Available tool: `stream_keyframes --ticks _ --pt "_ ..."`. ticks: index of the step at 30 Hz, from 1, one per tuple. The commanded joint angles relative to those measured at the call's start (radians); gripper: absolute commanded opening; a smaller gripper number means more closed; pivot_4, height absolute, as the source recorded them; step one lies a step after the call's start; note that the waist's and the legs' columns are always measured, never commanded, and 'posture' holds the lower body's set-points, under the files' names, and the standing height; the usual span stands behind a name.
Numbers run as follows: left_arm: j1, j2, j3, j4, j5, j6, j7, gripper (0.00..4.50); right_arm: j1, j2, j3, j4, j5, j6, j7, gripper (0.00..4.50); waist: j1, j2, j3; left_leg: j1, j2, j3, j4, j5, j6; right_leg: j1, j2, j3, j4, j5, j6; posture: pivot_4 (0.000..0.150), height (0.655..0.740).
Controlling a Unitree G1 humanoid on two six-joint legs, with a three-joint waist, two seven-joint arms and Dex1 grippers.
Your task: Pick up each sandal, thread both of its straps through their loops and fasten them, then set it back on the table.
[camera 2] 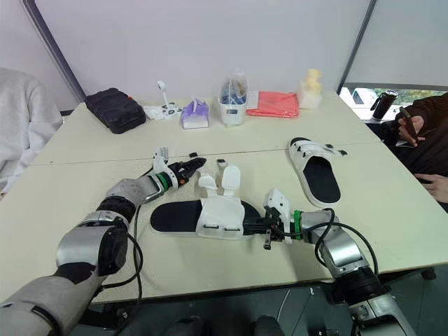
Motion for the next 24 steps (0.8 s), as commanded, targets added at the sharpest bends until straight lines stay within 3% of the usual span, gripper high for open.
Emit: stream_keyframes --ticks 1,4,5,18,21,24 --pt "-0.018 0.0 0.046 0.037 0.046 -0.068 0.036 1.75 0.017 0.011 0.019 -0.03 -0.006 0.013 -0.004 0.0 0.0 0.0 0.0 0.0 0.0 0.0 0.0 0.0 0.0 0.0 0.0 0.0 0.0 0.0 0.0 0.15 0.74" --pt "-0.028 -0.006 0.068 0.047 0.072 -0.076 0.024 0.21 0.022 0.011 0.014 -0.032 -0.008 0.014 -0.011 0.0 0.002 0.0 0.0 0.0 0.0 0.0 0.0 0.0 0.0 0.0 0.0 0.0 0.0 0.0 0.0 0.15 0.74" --pt "-0.032 -0.005 0.075 0.048 0.078 -0.074 0.02 0.05 0.024 0.01 0.013 -0.032 -0.009 0.013 -0.013 0.0 0.001 0.0 0.0 0.0 0.0 0.0 0.0 0.0 0.0 0.0 0.0 0.0 0.0 0.0 0.0 0.15 0.74" --pt "-0.063 0.033 0.161 0.037 0.103 -0.001 -0.08 0.05 0.029 0.015 0.018 -0.009 -0.023 -0.005 -0.024 0.0 0.0 0.0 0.0 0.0 0.0 0.0 0.0 0.0 0.0 0.0 0.0 0.0 0.0 0.0 0.0 0.15 0.74" --pt "-0.045 0.053 0.141 0.02 0.131 0.025 -0.13 0.81 0.025 0.015 0.021 0.005 -0.035 -0.019 -0.021 0.0 -0.001 0.0 0.0 0.0 0.0 0.0 0.0 0.0 0.0 0.0 0.0 0.0 0.0 0.0 0.0 0.15 0.74" --pt "-0.023 0.073 0.135 0.002 0.131 0.132 -0.199 2.19 0.026 0.016 0.024 0.011 -0.04 -0.027 -0.02 0.0 -0.002 0.0 0.0 0.0 0.0 0.0 0.0 0.0 0.0 0.0 0.001 0.0 0.001 0.0 0.0 0.15 0.74"
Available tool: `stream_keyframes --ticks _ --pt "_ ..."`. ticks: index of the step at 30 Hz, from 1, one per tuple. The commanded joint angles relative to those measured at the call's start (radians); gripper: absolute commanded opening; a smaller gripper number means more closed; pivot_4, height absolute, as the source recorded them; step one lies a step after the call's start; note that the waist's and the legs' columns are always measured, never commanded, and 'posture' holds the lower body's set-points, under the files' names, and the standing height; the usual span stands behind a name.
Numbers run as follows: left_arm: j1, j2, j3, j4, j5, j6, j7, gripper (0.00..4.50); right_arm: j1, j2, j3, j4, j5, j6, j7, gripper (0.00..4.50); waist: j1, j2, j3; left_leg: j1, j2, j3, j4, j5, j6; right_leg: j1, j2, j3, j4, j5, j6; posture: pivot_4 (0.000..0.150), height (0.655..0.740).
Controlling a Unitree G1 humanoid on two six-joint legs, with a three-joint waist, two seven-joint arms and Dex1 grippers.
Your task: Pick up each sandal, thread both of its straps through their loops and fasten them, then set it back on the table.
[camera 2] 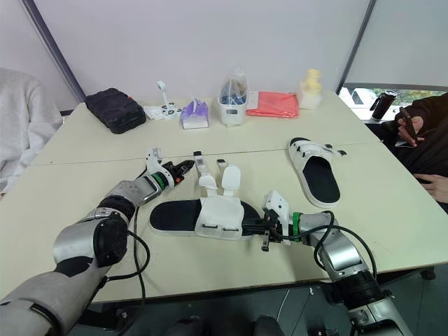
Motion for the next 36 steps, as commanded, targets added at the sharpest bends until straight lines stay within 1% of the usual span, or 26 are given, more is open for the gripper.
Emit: stream_keyframes --ticks 1,4,6,10,12,16,19,20,23,24,25,26,31,34,36 --pt "0.011 0.024 -0.007 -0.048 0.001 0.115 -0.089 2.69 0.009 0.008 0.025 0.018 -0.024 0.0 0.0 0.0 -0.001 0.0 0.0 0.0 0.0 0.0 0.0 0.0 0.0 0.0 0.0 0.0 0.0 0.0 0.0 0.15 0.74" --pt "0.023 0.025 -0.01 -0.075 -0.007 0.237 -0.133 4.05 0.011 0.009 0.026 0.021 -0.027 -0.004 0.0 0.0 0.0 0.0 0.0 0.0 0.0 0.0 0.0 0.0 0.0 0.0 0.0 0.0 0.001 0.0 0.0 0.15 0.74" --pt "0.03 0.019 -0.011 -0.09 -0.003 0.264 -0.13 4.05 0.011 0.01 0.027 0.023 -0.028 -0.006 0.0 0.0 0.0 0.0 0.0 0.0 0.0 0.0 0.0 0.0 0.0 0.0 0.0 0.0 0.001 0.0 0.0 0.15 0.74" --pt "0.039 -0.011 -0.003 -0.092 0.001 0.25 -0.106 4.05 0.01 0.012 0.03 0.026 -0.03 -0.008 -0.003 0.0 0.0 0.0 0.0 0.001 0.0 0.0 0.0 0.0 0.0 0.0 0.0 0.0 0.002 0.0 0.0 0.15 0.74" --pt "0.025 -0.039 0.01 -0.078 0.001 0.195 -0.073 4.05 0.013 0.01 0.029 0.024 -0.029 -0.01 -0.003 0.0 0.003 0.0 0.0 0.002 0.0 0.0 0.0 0.0 0.0 0.001 0.0 0.0 0.002 0.0 0.0 0.15 0.74" --pt "-0.022 -0.092 0.068 -0.023 -0.01 0.037 0.047 4.05 0.021 0.011 0.032 0.015 -0.033 -0.009 -0.011 0.0 0.005 -0.001 -0.001 0.004 0.0 0.0 0.0 0.0 0.0 0.003 0.0 0.0 0.001 0.0 0.0 0.15 0.74" --pt "-0.048 -0.121 0.072 0.003 0.013 -0.029 0.082 3.25 0.032 0.01 0.034 -0.003 -0.035 -0.006 -0.023 0.0 0.004 -0.001 -0.001 0.004 0.0 0.0 0.0 0.0 0.0 0.004 0.0 0.0 0.001 0.0 0.0 0.15 0.74" --pt "-0.052 -0.126 0.068 0.008 0.021 -0.038 0.083 2.69 0.034 0.01 0.034 -0.008 -0.035 -0.004 -0.027 0.0 0.004 -0.001 -0.001 0.004 0.0 0.0 0.0 0.0 0.0 0.004 0.0 0.0 0.001 0.0 0.0 0.15 0.74" --pt "-0.056 -0.134 0.06 0.017 0.044 -0.055 0.088 1.24 0.041 0.008 0.033 -0.02 -0.035 -0.002 -0.037 0.0 0.002 -0.001 -0.001 0.004 0.0 0.0 0.0 0.0 0.0 0.003 0.0 0.0 0.001 0.0 0.0 0.15 0.74" --pt "-0.057 -0.135 0.057 0.02 0.051 -0.059 0.09 0.65 0.045 0.008 0.031 -0.023 -0.035 -0.003 -0.044 0.0 0.002 -0.001 -0.001 0.004 0.0 0.0 -0.001 0.0 0.0 0.003 0.0 0.0 0.001 0.0 0.0 0.15 0.74" --pt "-0.056 -0.136 0.056 0.021 0.057 -0.061 0.09 0.21 0.049 0.008 0.03 -0.027 -0.036 -0.002 -0.049 0.0 0.003 -0.001 -0.001 0.004 0.0 0.0 -0.001 0.0 0.0 0.003 0.0 0.0 0.001 0.0 0.0 0.15 0.74" --pt "-0.056 -0.134 0.057 0.023 0.062 -0.062 0.089 0.09 0.052 0.008 0.029 -0.031 -0.036 -0.003 -0.054 0.0 0.003 -0.001 -0.001 0.004 0.0 0.0 0.0 0.0 0.0 0.003 0.0 0.0 0.001 0.0 0.0 0.15 0.74" --pt "-0.069 -0.11 0.053 0.014 0.087 -0.088 0.055 0.09 0.06 0.008 0.024 -0.027 -0.037 -0.011 -0.07 0.0 0.003 -0.001 -0.001 0.004 0.0 0.0 0.0 -0.001 0.0 0.003 0.0 0.0 0.001 0.0 0.0 0.15 0.74" --pt "-0.092 -0.092 -0.035 -0.009 0.173 -0.166 -0.03 0.09 0.059 0.009 0.021 -0.017 -0.039 -0.019 -0.077 0.0 0.003 -0.001 -0.001 0.004 0.0 0.0 0.0 -0.001 0.0 0.003 0.0 0.0 0.001 0.0 0.0 0.15 0.74" --pt "-0.107 -0.083 -0.117 -0.033 0.249 -0.264 -0.097 0.09 0.059 0.005 0.016 -0.006 -0.04 -0.026 -0.076 0.0 0.004 -0.001 -0.001 0.004 0.0 0.0 0.0 -0.001 0.0 0.003 0.0 0.0 0.001 0.0 0.0 0.15 0.74"
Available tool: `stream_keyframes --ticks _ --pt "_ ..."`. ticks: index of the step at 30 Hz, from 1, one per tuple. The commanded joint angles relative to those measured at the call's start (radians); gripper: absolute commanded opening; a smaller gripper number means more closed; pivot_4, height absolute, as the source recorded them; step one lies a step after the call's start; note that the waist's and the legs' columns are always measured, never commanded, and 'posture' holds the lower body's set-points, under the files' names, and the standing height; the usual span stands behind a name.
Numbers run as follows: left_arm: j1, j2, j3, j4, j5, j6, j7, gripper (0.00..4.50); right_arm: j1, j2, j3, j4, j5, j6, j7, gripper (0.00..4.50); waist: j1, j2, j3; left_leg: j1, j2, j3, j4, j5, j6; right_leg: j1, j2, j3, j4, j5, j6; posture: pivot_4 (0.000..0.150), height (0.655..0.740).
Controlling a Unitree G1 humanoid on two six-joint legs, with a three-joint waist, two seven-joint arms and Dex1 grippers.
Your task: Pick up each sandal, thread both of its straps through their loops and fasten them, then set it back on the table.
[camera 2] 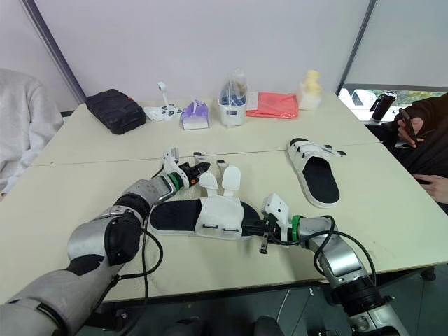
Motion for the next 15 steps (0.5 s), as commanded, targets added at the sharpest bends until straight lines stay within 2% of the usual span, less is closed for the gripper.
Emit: stream_keyframes --ticks 1,2,5,8,10,11,15 --pt "-0.061 0.021 -0.119 -0.068 0.12 -0.171 -0.113 0.09 0.014 -0.001 0.012 0.036 -0.031 -0.001 -0.006 0.0 0.001 0.0 0.0 0.0 0.0 0.0 0.0 0.0 0.0 0.0 0.0 0.0 0.0 0.0 0.0 0.15 0.74" --pt "-0.066 0.026 -0.158 -0.085 0.156 -0.23 -0.142 0.09 0.013 -0.004 0.011 0.042 -0.032 -0.005 -0.003 0.0 0.001 0.0 0.0 0.0 0.0 0.0 0.0 0.0 0.0 0.0 0.0 0.0 0.0 0.0 0.0 0.15 0.74" --pt "-0.018 0.056 -0.357 -0.219 0.336 -0.628 -0.247 0.09 0.009 -0.014 0.009 0.062 -0.038 -0.02 0.006 0.0 0.0 0.0 0.0 0.0 0.0 0.0 0.0 0.0 0.0 0.0 0.0 0.0 -0.001 0.0 0.0 0.15 0.74" --pt "0.062 0.119 -0.514 -0.309 0.506 -1.041 -0.207 0.09 -0.001 -0.014 0.011 0.088 -0.041 -0.034 0.012 0.0 0.001 0.0 0.0 0.001 0.0 0.001 -0.001 0.0 -0.001 0.001 0.0 0.001 -0.001 0.0 0.0 0.15 0.74" --pt "0.097 0.197 -0.615 -0.34 0.685 -1.326 -0.068 0.09 -0.01 -0.011 0.013 0.109 -0.045 -0.046 0.014 0.0 0.002 0.0 0.0 0.002 0.0 0.001 -0.002 0.0 -0.001 0.001 0.0 0.002 -0.002 0.0 0.0 0.15 0.74" --pt "0.105 0.222 -0.636 -0.343 0.736 -1.411 -0.005 0.09 -0.015 -0.009 0.014 0.121 -0.048 -0.052 0.014 0.0 0.002 0.0 0.0 0.003 0.0 0.002 -0.002 0.0 -0.001 0.002 0.0 0.002 -0.002 0.0 0.0 0.15 0.74" --pt "0.105 0.308 -0.674 -0.364 0.971 -1.596 0.324 0.09 -0.027 -0.01 0.012 0.16 -0.053 -0.072 0.019 0.0 0.005 0.0 0.0 0.004 0.0 0.001 -0.002 -0.004 0.005 0.003 0.0 0.002 -0.002 0.0 0.0 0.15 0.74"
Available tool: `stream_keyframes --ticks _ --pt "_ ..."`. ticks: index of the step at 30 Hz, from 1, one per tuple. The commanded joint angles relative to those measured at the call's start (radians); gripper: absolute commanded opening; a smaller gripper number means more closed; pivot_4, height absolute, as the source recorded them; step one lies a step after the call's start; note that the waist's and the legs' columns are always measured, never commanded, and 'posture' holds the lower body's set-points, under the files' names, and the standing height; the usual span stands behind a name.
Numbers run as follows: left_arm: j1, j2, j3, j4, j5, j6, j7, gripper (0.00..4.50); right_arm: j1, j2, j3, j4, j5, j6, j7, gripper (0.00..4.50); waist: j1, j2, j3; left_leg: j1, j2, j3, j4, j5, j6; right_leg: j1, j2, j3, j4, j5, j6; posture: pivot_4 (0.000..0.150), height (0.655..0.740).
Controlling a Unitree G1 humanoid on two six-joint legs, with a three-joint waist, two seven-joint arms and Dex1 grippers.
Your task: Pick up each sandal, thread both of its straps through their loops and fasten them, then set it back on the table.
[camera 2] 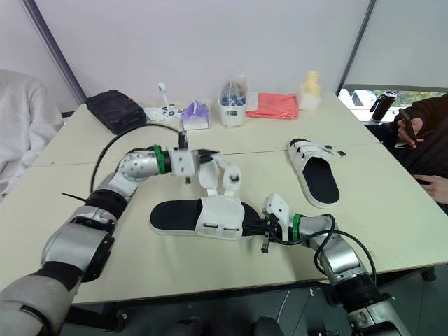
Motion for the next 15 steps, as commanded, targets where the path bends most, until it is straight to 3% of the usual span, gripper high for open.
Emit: stream_keyframes --ticks 1,6,11,15 --pt "-0.023 0.063 -0.028 -0.052 0.213 -0.158 0.301 0.09 0.001 -0.008 0.009 0.075 -0.05 0.003 -0.012 0.0 0.001 0.0 0.0 0.0 0.0 0.0 0.001 0.0 0.001 0.001 0.0 0.0 0.0 0.0 0.0 0.15 0.74" --pt "-0.021 0.133 -0.127 -0.137 0.533 -0.2 0.704 0.09 -0.012 -0.008 0.009 0.112 -0.058 -0.021 -0.011 0.0 0.001 0.0 0.0 0.002 0.0 0.0 0.001 -0.001 0.001 0.003 0.0 -0.001 0.0 0.0 0.0 0.15 0.74" --pt "-0.072 0.201 -0.402 -0.207 0.931 -0.068 1.231 0.09 -0.039 0.002 0.008 0.15 -0.064 -0.038 -0.016 0.0 0.003 0.0 0.0 0.002 -0.001 0.0 0.001 -0.001 0.002 0.004 0.0 -0.001 0.001 0.0 0.0 0.15 0.74" --pt "-0.137 0.185 -0.577 -0.137 1.077 0.049 1.508 0.09 -0.049 0.006 0.009 0.168 -0.066 -0.049 -0.018 0.0 0.003 0.0 0.0 0.002 -0.001 0.0 0.001 -0.001 0.002 0.004 0.001 -0.001 0.001 -0.001 0.001 0.15 0.74"
